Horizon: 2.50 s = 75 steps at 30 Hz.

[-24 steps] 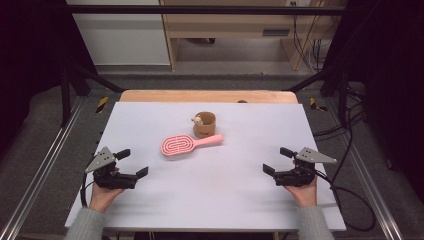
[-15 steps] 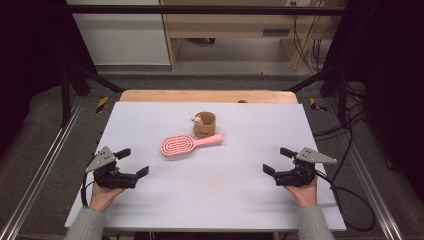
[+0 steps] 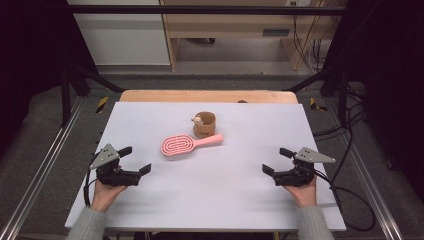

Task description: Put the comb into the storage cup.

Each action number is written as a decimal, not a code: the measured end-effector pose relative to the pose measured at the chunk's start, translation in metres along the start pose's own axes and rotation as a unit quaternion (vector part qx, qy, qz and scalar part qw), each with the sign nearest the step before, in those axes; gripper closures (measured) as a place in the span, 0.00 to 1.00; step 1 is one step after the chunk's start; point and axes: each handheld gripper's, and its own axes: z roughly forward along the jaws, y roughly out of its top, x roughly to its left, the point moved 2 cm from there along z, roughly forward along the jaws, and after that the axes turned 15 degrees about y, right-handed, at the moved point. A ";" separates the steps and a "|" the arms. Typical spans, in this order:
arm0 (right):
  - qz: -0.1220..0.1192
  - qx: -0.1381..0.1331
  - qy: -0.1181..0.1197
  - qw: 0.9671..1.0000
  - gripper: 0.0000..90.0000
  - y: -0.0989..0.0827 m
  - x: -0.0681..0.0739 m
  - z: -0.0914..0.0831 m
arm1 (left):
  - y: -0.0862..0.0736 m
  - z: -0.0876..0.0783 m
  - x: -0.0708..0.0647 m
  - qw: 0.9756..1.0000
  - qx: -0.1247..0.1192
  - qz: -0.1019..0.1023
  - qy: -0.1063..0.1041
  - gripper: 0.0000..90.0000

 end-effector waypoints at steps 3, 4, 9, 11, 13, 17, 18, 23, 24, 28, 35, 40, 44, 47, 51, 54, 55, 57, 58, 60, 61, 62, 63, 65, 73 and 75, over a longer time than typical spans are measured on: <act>-0.001 0.001 0.000 1.000 0.01 0.000 0.000 0.000 | 0.004 0.002 -0.002 1.000 0.002 0.000 0.003 0.00; -0.001 0.000 0.000 1.000 0.01 0.000 0.000 0.000 | 0.004 0.002 -0.002 1.000 0.002 0.000 0.003 0.00; -0.001 0.001 -0.001 1.000 0.01 0.000 0.000 0.000 | 0.010 0.003 -0.004 1.000 0.005 -0.002 0.001 0.00; -0.001 0.002 0.000 1.000 0.00 0.000 0.000 0.000 | 0.013 0.003 -0.004 1.000 0.005 0.001 0.001 0.00; -0.001 0.004 0.001 1.000 0.00 0.000 0.000 0.000 | 0.016 0.003 -0.005 1.000 0.004 -0.002 -0.001 0.00; 0.000 0.005 0.001 1.000 0.00 0.000 -0.001 0.000 | 0.021 0.005 -0.008 1.000 0.003 0.002 -0.002 0.00; 0.000 0.005 0.001 1.000 0.00 0.000 -0.001 0.000 | 0.021 0.005 -0.008 1.000 0.003 0.002 -0.002 0.00; -0.002 0.006 0.001 1.000 0.00 0.000 -0.001 0.001 | 0.028 0.012 -0.013 1.000 0.002 0.008 -0.001 0.00; -0.001 0.006 0.000 1.000 0.00 0.000 -0.001 0.001 | 0.029 0.014 -0.014 1.000 0.004 0.008 -0.003 0.00; 0.000 0.007 0.001 1.000 0.00 -0.001 -0.001 0.001 | 0.033 0.020 -0.019 1.000 0.005 0.013 -0.007 0.00; 0.000 0.007 0.001 1.000 0.00 0.000 -0.001 0.001 | 0.039 0.031 -0.025 1.000 0.011 0.015 -0.008 0.00; 0.000 0.007 0.001 1.000 0.00 0.000 -0.001 0.001 | 0.042 0.035 -0.028 1.000 0.014 0.016 -0.007 0.01; -0.001 0.007 0.000 1.000 0.00 0.000 -0.001 0.001 | 0.045 0.041 -0.032 1.000 0.017 0.014 -0.004 0.02; -0.001 0.007 0.000 1.000 0.00 0.000 -0.001 0.001 | 0.046 0.045 -0.035 1.000 0.021 0.016 -0.002 0.03; -0.001 0.007 0.000 1.000 0.00 -0.001 -0.001 0.001 | 0.048 0.052 -0.038 1.000 0.024 0.015 0.001 0.05; -0.001 0.008 0.000 1.000 0.00 0.000 -0.001 0.001 | 0.049 0.057 -0.040 0.999 0.028 0.016 0.004 0.07; 0.000 0.008 0.000 1.000 0.00 -0.001 -0.001 0.001 | 0.050 0.058 -0.041 0.999 0.031 0.016 0.004 0.08; 0.000 0.009 0.000 1.000 0.00 -0.001 -0.001 0.001 | 0.050 0.060 -0.042 0.999 0.033 0.017 0.005 0.09; 0.001 0.009 0.000 1.000 0.00 -0.001 -0.001 0.001 | 0.051 0.063 -0.045 0.999 0.036 0.019 0.003 0.10; 0.000 0.009 0.000 1.000 0.00 -0.001 -0.001 0.001 | 0.051 0.066 -0.046 0.999 0.037 0.023 0.004 0.12; 0.001 0.009 0.000 1.000 0.00 -0.001 -0.001 0.001 | 0.052 0.068 -0.047 0.999 0.038 0.025 0.004 0.14; 0.001 0.009 0.000 1.000 0.00 -0.001 -0.001 0.001 | 0.052 0.070 -0.048 0.999 0.038 0.024 0.004 0.15; 0.001 0.009 0.000 1.000 0.00 -0.001 -0.001 0.001 | 0.052 0.070 -0.048 0.999 0.038 0.024 0.004 0.17; 0.000 0.008 0.000 1.000 0.00 -0.001 -0.001 0.001 | 0.052 0.074 -0.051 0.999 0.040 0.025 0.006 0.19; 0.000 0.010 0.000 1.000 0.00 -0.001 -0.001 0.001 | 0.052 0.086 -0.056 0.998 0.053 0.029 0.002 0.35; 0.001 0.010 -0.001 1.000 0.00 -0.001 -0.001 0.002 | 0.052 0.088 -0.057 0.998 0.054 0.029 0.007 0.38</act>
